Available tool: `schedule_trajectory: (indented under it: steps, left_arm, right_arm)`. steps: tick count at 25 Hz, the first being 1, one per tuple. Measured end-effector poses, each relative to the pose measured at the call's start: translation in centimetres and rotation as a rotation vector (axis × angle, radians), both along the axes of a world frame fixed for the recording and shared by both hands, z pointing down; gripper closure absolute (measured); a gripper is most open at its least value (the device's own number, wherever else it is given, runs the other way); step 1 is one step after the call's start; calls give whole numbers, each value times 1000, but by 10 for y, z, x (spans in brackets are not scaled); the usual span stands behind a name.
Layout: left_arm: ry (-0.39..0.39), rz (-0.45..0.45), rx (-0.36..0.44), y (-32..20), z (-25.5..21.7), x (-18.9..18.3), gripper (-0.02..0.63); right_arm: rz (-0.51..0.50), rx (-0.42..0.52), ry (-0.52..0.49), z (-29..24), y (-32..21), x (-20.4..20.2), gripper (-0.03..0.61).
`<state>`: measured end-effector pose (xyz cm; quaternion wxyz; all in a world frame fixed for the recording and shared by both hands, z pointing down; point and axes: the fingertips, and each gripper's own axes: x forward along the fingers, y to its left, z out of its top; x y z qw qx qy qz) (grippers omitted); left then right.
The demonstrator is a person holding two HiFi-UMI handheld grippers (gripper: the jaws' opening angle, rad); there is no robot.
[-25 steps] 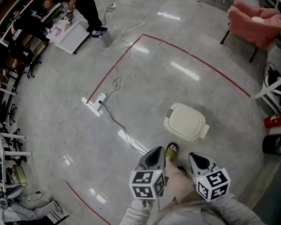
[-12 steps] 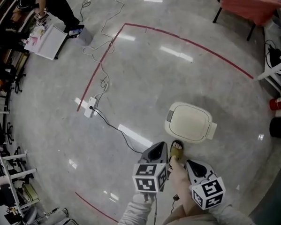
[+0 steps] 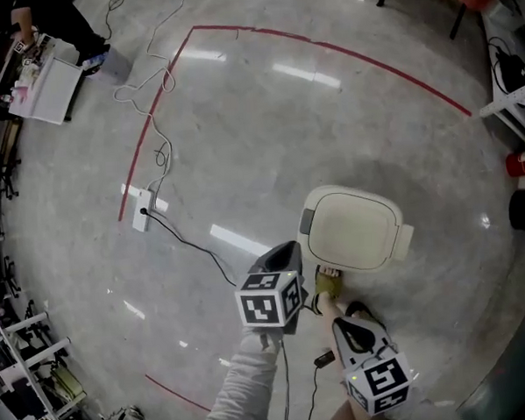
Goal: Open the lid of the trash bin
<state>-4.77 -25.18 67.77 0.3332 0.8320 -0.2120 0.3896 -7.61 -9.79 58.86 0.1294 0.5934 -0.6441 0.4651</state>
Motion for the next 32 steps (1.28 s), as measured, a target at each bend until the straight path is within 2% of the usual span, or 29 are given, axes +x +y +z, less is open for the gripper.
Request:
schedule_trajectory:
  steps: [9,18,21,27,32]
  left_arm:
    - [-64,93,-27,-22,75,28,607]
    - [-182,206,-44,-21,124,32,607]
    - [-186,212,-39,-22,127,30,607]
    - [-161,168,-83,-24,130,30,607]
    - [-174,195,-107,-26,133,30,607]
  right_arm:
    - [35,-37,-56,33,-6,-10,580]
    - [11,-48,-89,43,1,-13,580]
    - [10,-47,-97,44,1,-15,580]
    - [10,-46,-110,46,3,-18,580]
    - [5,-44,-116,48,3,-23,580]
